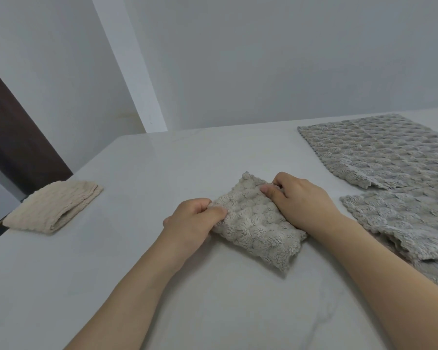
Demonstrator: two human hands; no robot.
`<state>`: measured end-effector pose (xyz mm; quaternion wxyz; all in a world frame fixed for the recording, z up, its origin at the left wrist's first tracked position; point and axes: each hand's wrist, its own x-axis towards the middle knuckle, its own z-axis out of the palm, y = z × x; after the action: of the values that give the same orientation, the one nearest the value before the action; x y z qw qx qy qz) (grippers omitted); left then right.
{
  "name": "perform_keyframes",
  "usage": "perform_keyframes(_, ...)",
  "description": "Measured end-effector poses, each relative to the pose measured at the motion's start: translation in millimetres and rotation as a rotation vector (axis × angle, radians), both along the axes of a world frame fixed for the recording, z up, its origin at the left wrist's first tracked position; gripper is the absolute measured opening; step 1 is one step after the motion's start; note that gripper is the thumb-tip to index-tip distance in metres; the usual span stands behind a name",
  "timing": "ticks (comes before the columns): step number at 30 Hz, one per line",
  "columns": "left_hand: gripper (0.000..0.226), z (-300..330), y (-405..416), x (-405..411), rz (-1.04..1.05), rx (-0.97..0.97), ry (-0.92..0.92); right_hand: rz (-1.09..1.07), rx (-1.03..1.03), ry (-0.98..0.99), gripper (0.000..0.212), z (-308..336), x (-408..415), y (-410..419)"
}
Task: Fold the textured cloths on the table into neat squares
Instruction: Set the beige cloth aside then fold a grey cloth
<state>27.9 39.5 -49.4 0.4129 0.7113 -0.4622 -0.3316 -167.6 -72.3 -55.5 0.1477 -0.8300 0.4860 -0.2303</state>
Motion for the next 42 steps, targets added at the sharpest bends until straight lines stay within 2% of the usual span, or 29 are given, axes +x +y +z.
perform_keyframes(2,0.049,1,-2,-1,0.076,0.017,-0.087,-0.013,0.006,-0.014,0.038,0,1,0)
perform_keyframes(3,0.05,2,-2,-4,0.137,0.049,-0.231,-0.02,0.007,-0.017,0.038,0,1,0)
perform_keyframes(5,0.051,2,-2,-10,0.231,0.094,-0.649,-0.039,0.009,-0.021,0.039,0,2,1)
perform_keyframes(7,0.032,2,2,-12,0.289,-0.053,-0.877,-0.058,0.002,-0.027,0.04,1,5,2)
perform_keyframes(8,0.023,1,5,-13,0.288,-0.185,-0.892,-0.068,-0.001,-0.027,0.039,1,5,3)
perform_keyframes(10,0.022,1,11,-22,0.126,-0.427,-0.787,-0.082,-0.007,-0.027,0.037,1,7,3)
perform_keyframes(12,0.021,5,22,-45,-0.099,-0.492,-0.76,-0.089,-0.02,-0.016,0.037,1,7,3)
perform_keyframes(14,0.035,3,29,-67,-0.191,-0.424,-0.872,-0.093,-0.035,-0.007,0.038,0,8,4)
perform_keyframes(16,0.04,-3,28,-74,-0.157,-0.382,-0.966,-0.092,-0.038,-0.009,0.037,1,8,4)
perform_keyframes(21,0.027,-2,23,-77,-0.138,-0.419,-1.011,-0.095,-0.024,-0.006,0.032,1,8,5)
perform_keyframes(25,0.024,-8,21,-79,-0.154,-0.326,-1.096,-0.121,-0.029,0.021,0.032,3,10,4)
perform_keyframes(37,0.027,2,22,-65,-0.338,-0.007,-0.974,-0.157,-0.033,0.037,0.031,1,11,4)
perform_keyframes(42,0.023,6,22,-52,-0.397,0.019,-0.726,-0.156,-0.031,0.039,0.031,1,11,4)
